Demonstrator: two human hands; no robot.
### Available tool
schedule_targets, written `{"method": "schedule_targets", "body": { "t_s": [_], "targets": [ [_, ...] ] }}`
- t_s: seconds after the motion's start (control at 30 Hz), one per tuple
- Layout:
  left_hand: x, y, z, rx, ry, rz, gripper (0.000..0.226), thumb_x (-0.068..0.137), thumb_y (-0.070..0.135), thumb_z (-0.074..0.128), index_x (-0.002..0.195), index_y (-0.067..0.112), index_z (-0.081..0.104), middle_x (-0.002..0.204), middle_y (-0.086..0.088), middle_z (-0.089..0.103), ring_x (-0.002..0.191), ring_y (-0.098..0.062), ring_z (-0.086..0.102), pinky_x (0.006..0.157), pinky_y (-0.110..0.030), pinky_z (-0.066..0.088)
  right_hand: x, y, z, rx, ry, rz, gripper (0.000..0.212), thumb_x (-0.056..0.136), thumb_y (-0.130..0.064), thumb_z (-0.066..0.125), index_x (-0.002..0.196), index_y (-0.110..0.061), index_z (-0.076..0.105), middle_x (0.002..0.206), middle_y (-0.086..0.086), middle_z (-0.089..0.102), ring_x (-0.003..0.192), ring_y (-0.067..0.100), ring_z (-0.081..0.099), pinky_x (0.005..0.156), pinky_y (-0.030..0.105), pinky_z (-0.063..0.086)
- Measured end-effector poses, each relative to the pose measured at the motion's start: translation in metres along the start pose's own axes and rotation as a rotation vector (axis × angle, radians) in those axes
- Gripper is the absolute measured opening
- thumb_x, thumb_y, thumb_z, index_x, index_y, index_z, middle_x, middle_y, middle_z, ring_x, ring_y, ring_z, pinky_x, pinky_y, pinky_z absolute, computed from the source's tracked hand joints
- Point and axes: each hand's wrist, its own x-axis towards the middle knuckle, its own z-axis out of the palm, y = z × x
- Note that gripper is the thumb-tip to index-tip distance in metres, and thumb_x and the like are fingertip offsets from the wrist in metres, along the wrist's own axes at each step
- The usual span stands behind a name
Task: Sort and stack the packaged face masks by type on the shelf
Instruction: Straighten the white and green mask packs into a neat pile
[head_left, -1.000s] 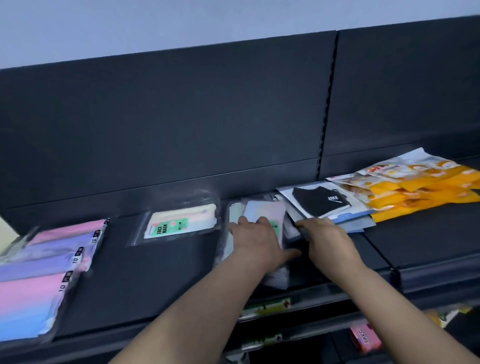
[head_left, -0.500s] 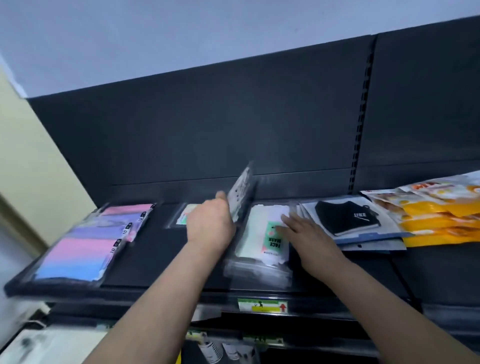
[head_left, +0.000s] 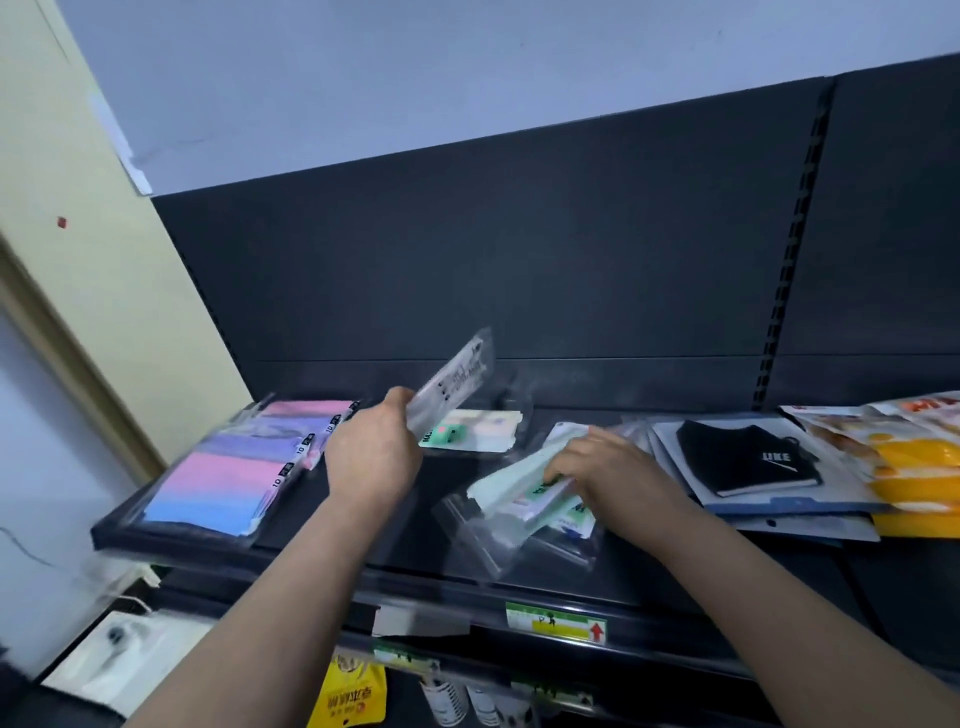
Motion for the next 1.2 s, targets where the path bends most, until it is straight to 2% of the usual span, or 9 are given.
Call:
{"method": "schedule_targets", "body": {
  "t_s": [0.23, 0.37, 0.53, 0.67, 0.77, 0.87, 1.0, 1.1, 1.2],
  "targets": [
    [0.024, -0.03, 0.042, -0.333, 0.071, 0.185, 0.068, 0.073, -0.014, 0.046, 0.13, 0.021, 0.061, 0.118, -0.009, 0.07, 0.105, -0.03, 0.066, 0.087, -0.035, 0.05, 0.004, 0.001, -0.004, -0.227, 0.267, 0.341, 0.069, 0.053, 0.009, 0.078, 0.115, -0.016, 0.063, 0.102, 0.007, 0.071, 0.081, 0.029, 0.068, 0.067, 0.034, 0.053],
    [0.029, -0.053, 0.096, -0.256, -0.318, 0.33, 0.074, 0.078, -0.009, 0.042, 0.137, 0.034, 0.05, 0.141, 0.006, 0.053, 0.136, -0.016, 0.043, 0.117, -0.045, 0.023, 0.011, -0.018, 0.0, -0.34, 0.305, 0.504, 0.071, 0.043, 0.019, 0.077, 0.11, 0.004, 0.062, 0.06, 0.014, 0.062, 0.041, 0.027, 0.052, 0.041, 0.025, 0.036],
    [0.037, -0.076, 0.125, -0.296, -0.487, 0.437, 0.072, 0.082, -0.005, 0.04, 0.14, 0.038, 0.046, 0.151, 0.009, 0.04, 0.144, -0.013, 0.027, 0.121, -0.042, 0.011, 0.027, -0.028, -0.004, -0.119, 0.375, 0.811, 0.039, 0.082, 0.004, 0.059, 0.117, -0.005, 0.042, 0.062, 0.005, 0.044, 0.053, 0.023, 0.038, 0.05, 0.029, 0.026],
    [0.042, -0.076, 0.129, -0.216, -0.502, 0.601, 0.071, 0.084, 0.001, 0.042, 0.142, 0.041, 0.04, 0.154, 0.01, 0.033, 0.145, -0.016, 0.024, 0.119, -0.041, 0.016, 0.047, -0.042, 0.006, -0.215, 0.454, 0.786, 0.034, 0.086, 0.006, 0.054, 0.114, -0.012, 0.049, 0.057, -0.001, 0.046, 0.046, 0.021, 0.038, 0.047, 0.025, 0.026],
    [0.04, -0.074, 0.132, -0.132, -0.538, 0.67, 0.069, 0.086, 0.006, 0.041, 0.146, 0.038, 0.033, 0.157, 0.009, 0.027, 0.146, -0.019, 0.019, 0.117, -0.043, 0.021, 0.061, -0.057, 0.024, -0.232, 0.45, 0.692, 0.052, 0.076, 0.011, 0.064, 0.121, -0.015, 0.06, 0.07, 0.006, 0.07, 0.05, 0.026, 0.061, 0.043, 0.026, 0.041],
    [0.045, -0.077, 0.126, -0.364, -0.505, 0.576, 0.068, 0.083, 0.004, 0.044, 0.146, 0.026, 0.037, 0.154, 0.001, 0.035, 0.142, -0.021, 0.029, 0.116, -0.036, 0.025, 0.073, -0.067, 0.045, -0.344, 0.467, 0.539, 0.071, 0.058, 0.015, 0.076, 0.121, -0.014, 0.064, 0.11, 0.008, 0.072, 0.082, 0.019, 0.074, 0.055, 0.023, 0.055],
    [0.062, -0.097, 0.103, -1.007, -0.055, -0.115, 0.062, 0.08, -0.015, 0.043, 0.138, 0.004, 0.045, 0.141, -0.012, 0.049, 0.132, -0.025, 0.044, 0.109, -0.02, 0.026, 0.104, -0.089, 0.069, -0.267, 0.47, 0.356, 0.058, 0.069, 0.011, 0.05, 0.119, -0.014, 0.066, 0.118, 0.014, 0.067, 0.105, 0.028, 0.067, 0.082, 0.042, 0.056],
    [0.077, -0.113, 0.088, -1.078, 0.105, -0.075, 0.069, 0.072, -0.021, 0.037, 0.135, 0.004, 0.047, 0.136, -0.01, 0.051, 0.127, -0.02, 0.047, 0.111, -0.025, 0.031, 0.123, -0.111, 0.096, -0.176, 0.203, 0.29, 0.063, 0.067, -0.001, 0.037, 0.12, -0.02, 0.066, 0.121, 0.011, 0.066, 0.109, 0.03, 0.065, 0.087, 0.041, 0.054],
    [0.077, -0.115, 0.084, -0.888, -0.084, 0.192, 0.058, 0.075, -0.016, 0.044, 0.127, 0.008, 0.058, 0.13, -0.007, 0.058, 0.121, -0.02, 0.052, 0.103, -0.013, 0.029, 0.121, -0.125, 0.123, -0.04, -0.182, 0.315, 0.065, 0.079, -0.004, 0.041, 0.14, -0.025, 0.045, 0.149, 0.007, 0.041, 0.137, 0.026, 0.038, 0.111, 0.036, 0.036]
  ]
}}
